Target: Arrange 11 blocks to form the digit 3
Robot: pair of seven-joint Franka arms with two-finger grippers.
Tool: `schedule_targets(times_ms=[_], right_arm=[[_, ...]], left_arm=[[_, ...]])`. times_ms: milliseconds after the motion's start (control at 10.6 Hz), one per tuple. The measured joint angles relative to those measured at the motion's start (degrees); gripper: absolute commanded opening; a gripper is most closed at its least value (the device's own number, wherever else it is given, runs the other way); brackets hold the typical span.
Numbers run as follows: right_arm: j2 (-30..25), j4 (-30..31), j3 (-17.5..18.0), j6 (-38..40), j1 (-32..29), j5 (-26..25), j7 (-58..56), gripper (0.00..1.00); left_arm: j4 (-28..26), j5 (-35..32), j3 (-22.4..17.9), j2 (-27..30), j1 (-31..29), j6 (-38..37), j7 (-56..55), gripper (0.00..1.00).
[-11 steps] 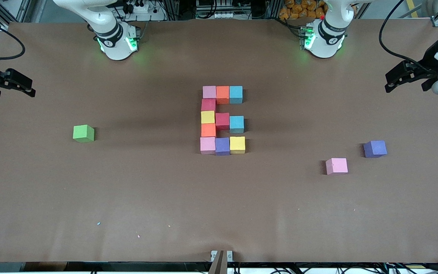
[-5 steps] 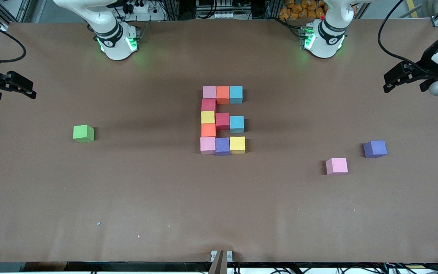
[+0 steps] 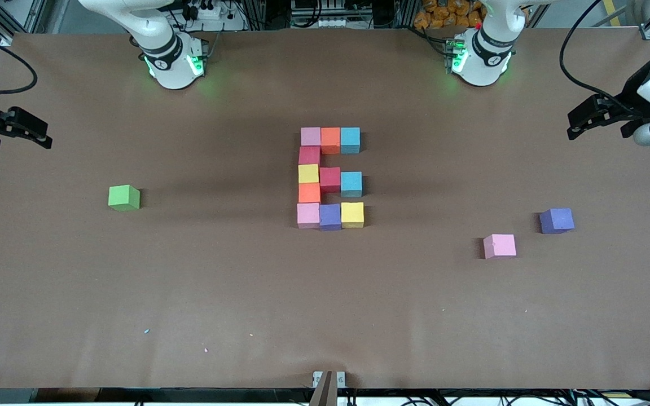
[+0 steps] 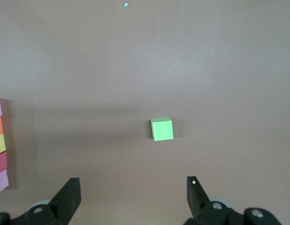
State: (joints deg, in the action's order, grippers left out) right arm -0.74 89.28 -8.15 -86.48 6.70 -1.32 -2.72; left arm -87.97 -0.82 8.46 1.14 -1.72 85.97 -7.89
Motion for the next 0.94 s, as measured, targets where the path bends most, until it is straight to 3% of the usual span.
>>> schedule_targets(times_ms=[940], right_arm=[[0.44,-0.26,-0.01,0.0,0.0,0.0,0.0,1.0]], left_arm=[[0.0,0.0,-2.7,-0.76,1.76,0.0,0.03,1.0]])
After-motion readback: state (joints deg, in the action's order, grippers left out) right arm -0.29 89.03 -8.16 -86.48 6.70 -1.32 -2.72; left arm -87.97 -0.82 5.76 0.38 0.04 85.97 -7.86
